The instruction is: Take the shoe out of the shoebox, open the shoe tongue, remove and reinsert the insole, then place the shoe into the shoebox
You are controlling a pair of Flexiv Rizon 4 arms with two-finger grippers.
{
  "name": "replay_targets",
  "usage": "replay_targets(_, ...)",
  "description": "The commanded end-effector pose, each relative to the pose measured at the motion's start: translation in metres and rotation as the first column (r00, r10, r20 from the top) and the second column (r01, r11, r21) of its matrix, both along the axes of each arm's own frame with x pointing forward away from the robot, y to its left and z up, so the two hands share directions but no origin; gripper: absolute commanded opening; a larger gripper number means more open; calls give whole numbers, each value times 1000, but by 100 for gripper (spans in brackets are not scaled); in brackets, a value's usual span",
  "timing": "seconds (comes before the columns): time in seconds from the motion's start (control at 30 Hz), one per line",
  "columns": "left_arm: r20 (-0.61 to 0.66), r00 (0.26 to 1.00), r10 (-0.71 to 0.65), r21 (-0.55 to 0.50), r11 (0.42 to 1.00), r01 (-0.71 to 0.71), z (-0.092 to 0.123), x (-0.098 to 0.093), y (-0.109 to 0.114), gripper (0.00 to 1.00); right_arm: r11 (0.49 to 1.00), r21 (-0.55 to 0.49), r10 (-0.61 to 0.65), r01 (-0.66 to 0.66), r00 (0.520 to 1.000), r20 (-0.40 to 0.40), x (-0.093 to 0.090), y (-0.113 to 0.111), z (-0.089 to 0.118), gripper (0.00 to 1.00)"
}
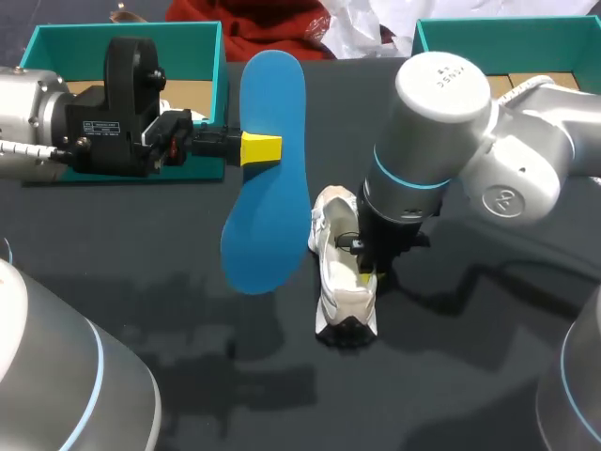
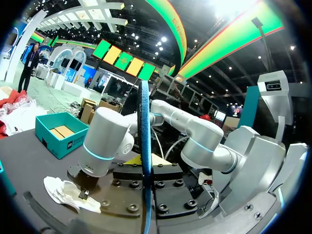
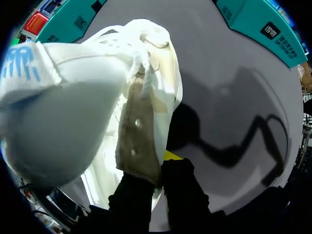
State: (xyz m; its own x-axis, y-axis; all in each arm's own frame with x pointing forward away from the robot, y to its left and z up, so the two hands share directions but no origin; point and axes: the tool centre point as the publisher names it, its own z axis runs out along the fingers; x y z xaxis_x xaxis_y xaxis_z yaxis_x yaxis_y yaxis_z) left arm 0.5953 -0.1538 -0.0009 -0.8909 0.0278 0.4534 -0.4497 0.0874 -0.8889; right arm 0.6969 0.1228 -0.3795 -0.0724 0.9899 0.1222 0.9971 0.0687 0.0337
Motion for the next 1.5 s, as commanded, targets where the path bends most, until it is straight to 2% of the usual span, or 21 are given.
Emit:
replay_targets(0.03, 0, 1000, 0, -1, 1000, 0, -1, 0, -1, 0, 1000, 14, 9, -9, 1000, 4, -1, 1, -9, 0)
replay_targets(0.17, 0, 1000, 0, -1, 1000, 0, -1, 0, -1, 0, 999, 24, 21, -21, 1000, 7, -2, 1, -12, 0)
replay_targets(0.2, 0, 1000, 0, -1, 1000, 0, -1, 0, -1, 0, 999, 26, 22, -23, 1000, 8, -2, 0, -12, 4)
replay_targets(0.27, 0, 1000, 0, -1, 1000, 0, -1, 0, -1, 0, 999, 29, 25, -25, 1000, 12, -3, 0, -11, 30)
replay_targets(0.33, 0, 1000, 0, -1, 1000, 0, -1, 0, -1, 0, 999, 32, 29, -29, 999, 19, -4, -2, -8, 50)
replay_targets(0.37, 0, 1000, 0, -1, 1000, 0, -1, 0, -1, 0, 999, 33, 29, -30, 999, 20, -4, -2, -6, 85)
replay_targets(0.4, 0, 1000, 0, -1, 1000, 0, -1, 0, -1, 0, 999, 32, 29, -30, 999, 21, -5, -3, -3, 100)
replay_targets(0.57, 0, 1000, 0, -1, 1000, 0, -1, 0, -1, 0, 997, 58, 40, -42, 999, 36, -7, -5, 21, 100)
replay_targets(0.77, 0, 1000, 0, -1, 1000, 0, -1, 0, -1, 0, 992, 107, 58, -63, 997, 50, -10, -9, 68, 100)
replay_targets(0.9, 0, 1000, 0, -1, 1000, 0, -1, 0, -1, 0, 968, 240, 73, -78, 997, 27, -9, -19, 93, 100)
replay_targets(0.93, 0, 1000, 0, -1, 1000, 0, -1, 0, -1, 0, 967, 237, 89, -94, 996, 33, -8, -20, 100, 100)
replay_targets(0.97, 0, 1000, 0, -1, 1000, 0, -1, 0, -1, 0, 978, 177, 110, -113, 994, 25, -7, -21, 106, 100)
replay_targets(1.33, 0, 1000, 0, -1, 1000, 0, -1, 0, -1, 0, 978, 177, 110, -113, 994, 25, -7, -21, 106, 100)
replay_targets(1.37, 0, 1000, 0, -1, 1000, 0, -1, 0, -1, 0, 970, 219, 106, -109, 994, 26, -6, -19, 108, 100)
replay_targets(1.5, 208, 977, -36, 10, 999, 35, 5, 9, -2, 0, 924, 368, 96, -99, 995, 27, 3, -18, 124, 100)
